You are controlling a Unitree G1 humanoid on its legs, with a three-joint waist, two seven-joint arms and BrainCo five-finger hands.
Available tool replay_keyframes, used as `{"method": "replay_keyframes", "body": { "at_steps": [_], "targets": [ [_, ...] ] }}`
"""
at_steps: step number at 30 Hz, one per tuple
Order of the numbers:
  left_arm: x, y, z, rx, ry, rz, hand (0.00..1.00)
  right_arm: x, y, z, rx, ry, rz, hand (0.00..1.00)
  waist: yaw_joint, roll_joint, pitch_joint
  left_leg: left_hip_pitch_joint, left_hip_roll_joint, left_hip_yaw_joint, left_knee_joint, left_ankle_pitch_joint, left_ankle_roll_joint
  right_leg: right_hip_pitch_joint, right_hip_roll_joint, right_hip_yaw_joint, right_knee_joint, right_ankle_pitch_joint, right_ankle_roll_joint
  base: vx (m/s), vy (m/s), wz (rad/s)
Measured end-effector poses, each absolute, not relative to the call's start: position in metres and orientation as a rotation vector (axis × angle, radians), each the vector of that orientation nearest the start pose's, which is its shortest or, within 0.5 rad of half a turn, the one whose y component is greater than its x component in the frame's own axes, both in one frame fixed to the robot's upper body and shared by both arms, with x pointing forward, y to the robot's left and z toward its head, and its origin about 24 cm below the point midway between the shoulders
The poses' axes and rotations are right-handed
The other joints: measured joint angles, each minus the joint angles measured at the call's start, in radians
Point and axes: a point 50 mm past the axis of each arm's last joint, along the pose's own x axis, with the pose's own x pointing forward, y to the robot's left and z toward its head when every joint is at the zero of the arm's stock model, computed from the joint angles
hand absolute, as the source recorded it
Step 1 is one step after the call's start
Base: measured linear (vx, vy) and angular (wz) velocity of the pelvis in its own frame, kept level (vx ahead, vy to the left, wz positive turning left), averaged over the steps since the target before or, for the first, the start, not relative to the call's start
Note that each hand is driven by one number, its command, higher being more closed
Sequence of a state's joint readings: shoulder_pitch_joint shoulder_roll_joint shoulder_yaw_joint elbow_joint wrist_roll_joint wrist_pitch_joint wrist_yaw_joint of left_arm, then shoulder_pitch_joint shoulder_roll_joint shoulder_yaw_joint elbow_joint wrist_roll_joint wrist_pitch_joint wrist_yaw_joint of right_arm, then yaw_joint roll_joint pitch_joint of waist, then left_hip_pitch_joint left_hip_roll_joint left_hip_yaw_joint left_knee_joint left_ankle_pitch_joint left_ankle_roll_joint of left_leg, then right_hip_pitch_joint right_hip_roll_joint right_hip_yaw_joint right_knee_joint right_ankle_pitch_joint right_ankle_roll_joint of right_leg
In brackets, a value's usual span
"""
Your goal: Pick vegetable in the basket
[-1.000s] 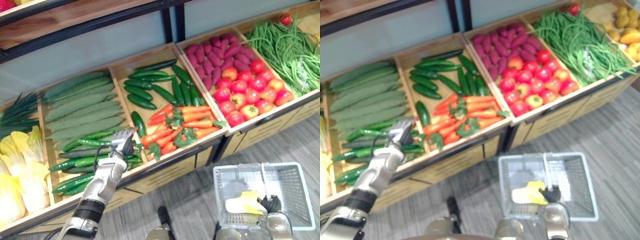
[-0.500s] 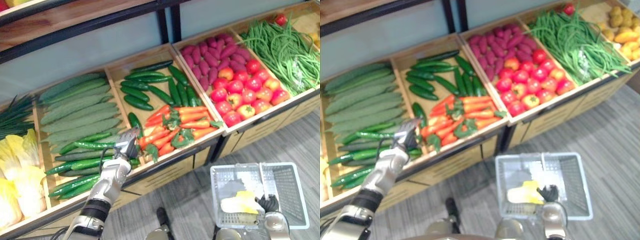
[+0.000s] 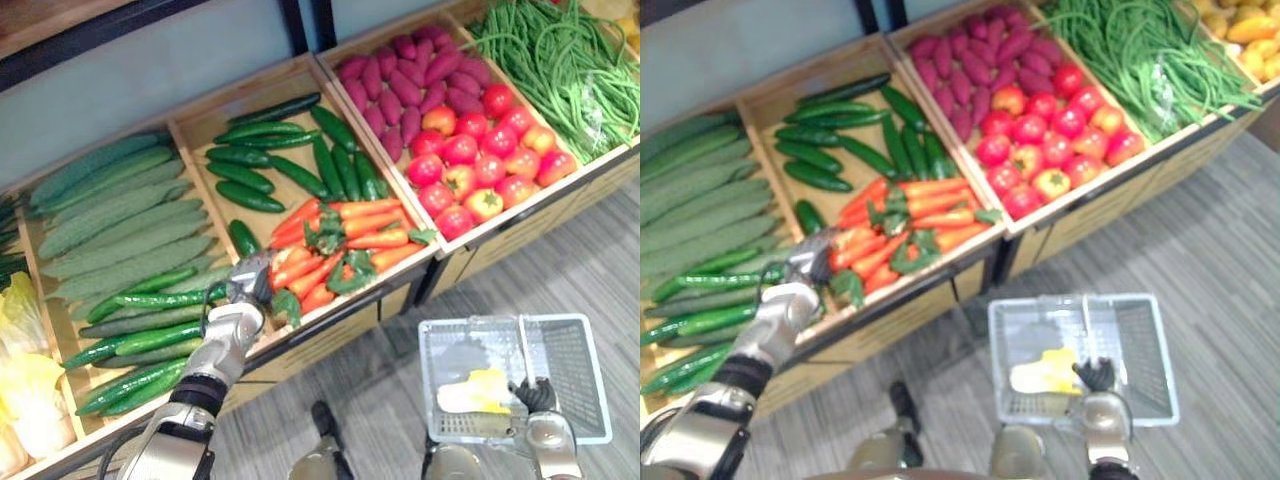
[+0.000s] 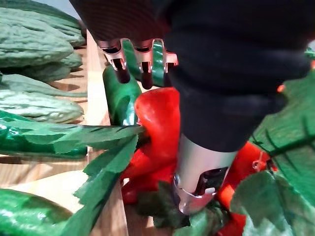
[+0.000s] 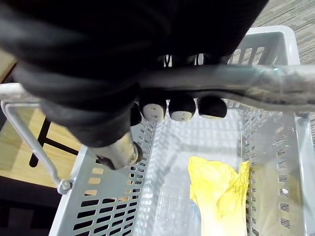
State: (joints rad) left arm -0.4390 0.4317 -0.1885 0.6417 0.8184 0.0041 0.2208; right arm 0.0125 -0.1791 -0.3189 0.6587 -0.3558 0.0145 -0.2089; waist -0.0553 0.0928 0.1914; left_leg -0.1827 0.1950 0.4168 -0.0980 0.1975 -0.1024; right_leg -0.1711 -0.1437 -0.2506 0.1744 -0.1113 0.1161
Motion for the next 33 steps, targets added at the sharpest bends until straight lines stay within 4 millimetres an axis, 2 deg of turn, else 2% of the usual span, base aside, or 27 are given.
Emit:
{"method": "replay_keyframes", "body": {
  "at_steps": [4, 5, 13, 20, 33],
  "targets": [
    [0.33, 0.224, 0.044, 1.299, 0.062, 0.062, 0.0, 0.184, -0.278, -0.077, -0.48, 0.652, -0.453, 1.0, -0.003, -0.006, 0.005, -0.008, 0.0, 0.012, 0.0, 0.01, 0.0, -0.018, 0.0, 0.019, 0.006, 0.002, -0.002, -0.02, -0.01, -0.09],
    [0.33, 0.224, 0.045, 1.297, 0.06, 0.066, 1.0, 0.184, -0.278, -0.077, -0.48, 0.651, -0.453, 1.0, -0.003, -0.008, 0.006, -0.008, 0.0, 0.011, 0.0, 0.013, 0.0, -0.018, 0.0, 0.019, 0.007, 0.002, -0.003, -0.05, -0.023, -0.01],
    [0.343, 0.227, 0.064, 1.26, 0.017, 0.167, 1.0, 0.192, -0.278, -0.072, -0.482, 0.621, -0.453, 1.0, -0.004, -0.026, 0.031, -0.04, 0.003, 0.012, -0.006, 0.022, 0.0, -0.071, 0.001, 0.034, 0.04, 0.006, -0.01, -0.06, -0.008, -0.03],
    [0.341, 0.229, 0.059, 1.26, 0.042, 0.156, 1.0, 0.191, -0.278, -0.072, -0.483, 0.622, -0.451, 1.0, -0.012, -0.031, 0.046, -0.006, 0.005, 0.017, -0.006, 0.018, -0.002, -0.044, 0.002, 0.039, 0.036, 0.007, -0.01, -0.02, -0.005, -0.03],
    [0.335, 0.232, 0.051, 1.256, 0.06, 0.139, 1.0, 0.188, -0.276, -0.075, -0.486, 0.633, -0.443, 1.0, -0.02, -0.02, 0.053, 0.03, 0.004, 0.01, -0.006, 0.018, -0.002, 0.02, 0.001, 0.021, -0.004, 0.011, -0.007, 0.0, -0.003, 0.02]
  ]
}}
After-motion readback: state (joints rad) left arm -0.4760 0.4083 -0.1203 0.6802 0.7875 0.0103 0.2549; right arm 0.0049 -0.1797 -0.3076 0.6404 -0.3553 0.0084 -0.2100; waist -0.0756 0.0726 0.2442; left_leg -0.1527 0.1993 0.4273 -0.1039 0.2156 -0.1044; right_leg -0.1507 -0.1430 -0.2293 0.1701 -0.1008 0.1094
